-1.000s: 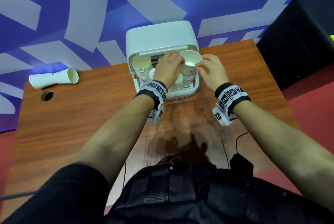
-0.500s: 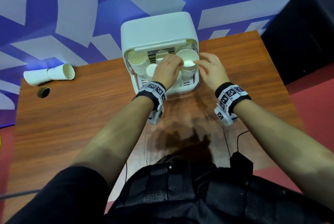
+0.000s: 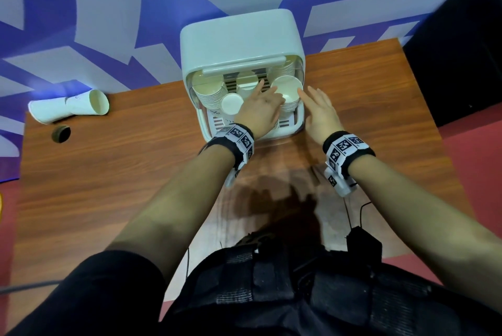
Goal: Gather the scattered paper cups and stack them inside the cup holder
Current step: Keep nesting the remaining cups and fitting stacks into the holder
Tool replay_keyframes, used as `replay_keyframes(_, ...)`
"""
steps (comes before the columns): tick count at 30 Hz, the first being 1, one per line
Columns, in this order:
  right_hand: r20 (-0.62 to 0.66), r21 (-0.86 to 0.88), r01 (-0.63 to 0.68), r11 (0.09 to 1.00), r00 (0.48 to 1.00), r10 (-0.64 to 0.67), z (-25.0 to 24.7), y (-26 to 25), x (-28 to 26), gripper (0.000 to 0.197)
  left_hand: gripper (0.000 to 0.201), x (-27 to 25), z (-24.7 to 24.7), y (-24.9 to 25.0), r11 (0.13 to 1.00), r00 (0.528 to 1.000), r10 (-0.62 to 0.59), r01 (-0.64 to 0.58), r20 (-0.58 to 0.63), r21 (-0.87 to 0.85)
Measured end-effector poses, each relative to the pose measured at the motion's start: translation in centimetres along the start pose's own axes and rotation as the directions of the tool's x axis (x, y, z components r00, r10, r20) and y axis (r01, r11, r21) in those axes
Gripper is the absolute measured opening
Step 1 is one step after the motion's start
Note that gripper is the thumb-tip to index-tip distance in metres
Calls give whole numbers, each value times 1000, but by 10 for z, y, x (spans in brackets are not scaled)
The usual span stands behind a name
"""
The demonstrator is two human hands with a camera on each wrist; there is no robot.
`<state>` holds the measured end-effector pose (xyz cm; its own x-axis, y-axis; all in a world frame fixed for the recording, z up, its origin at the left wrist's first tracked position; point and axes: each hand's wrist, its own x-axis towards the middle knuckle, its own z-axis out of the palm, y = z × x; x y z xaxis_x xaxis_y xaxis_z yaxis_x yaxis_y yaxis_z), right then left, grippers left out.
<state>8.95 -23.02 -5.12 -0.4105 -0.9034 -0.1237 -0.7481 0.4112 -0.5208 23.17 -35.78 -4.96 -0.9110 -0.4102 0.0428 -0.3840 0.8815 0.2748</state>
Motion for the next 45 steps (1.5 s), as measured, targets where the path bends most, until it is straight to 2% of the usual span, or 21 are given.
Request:
replay_keyframes(7, 60, -43, -128, 991, 990, 131, -6, -19, -2, 72, 44, -5, -19, 8, 999, 985, -8, 1, 170, 43)
replay_keyframes(9, 21, -30, -112, 993, 993, 113, -10, -27, -7, 68, 44, -13, -25, 8, 1000, 992, -4, 5, 123, -6)
replay_keyframes(13, -101, -21, 45, 999, 994, -47, -10, -50, -18, 56, 39, -42, -36, 1, 992, 998, 21, -29, -62, -120)
replay_keyframes(17, -121, 9, 141, 990, 983, -139, 1, -84, -24, 46, 37, -79, -53, -11, 984, 986, -38, 10, -160, -176)
replay_keyframes(20, -84, 30, 200, 979, 977, -197, 17, -117, -26, 44, 34, -111, -61, -30, 981, 968, -106, 65, -226, -181)
replay_keyframes(24, -1, 16, 248, 969, 969, -248, 44, -164, -23, 42, 39, -156, -67, -68, 959, 950, -238, 198, -203, -201)
replay_keyframes(28, 112, 20, 212, 977, 971, -213, 68, -216, -15, 42, 43, -201, -82, -113, 925, 927, -349, 317, -136, -210)
replay_keyframes(31, 147, 45, 184, 982, 971, -189, 88, -259, -7, 42, 45, -233, -97, -151, 893, 899, -422, 392, -112, -219)
replay_keyframes(38, 217, 60, 153, 986, 963, -162, 150, -352, 13, 41, 45, -289, -121, -242, 828, 847, -530, 504, -50, -245)
replay_keyframes(43, 245, 63, 104, 993, 962, -117, 192, -400, 34, 41, 46, -305, -120, -309, 787, 822, -570, 544, -3, -291)
replay_keyframes(45, 262, 51, 86, 995, 960, -96, 205, -412, 46, 41, 46, -306, -117, -334, 754, 798, -602, 567, -3, -330)
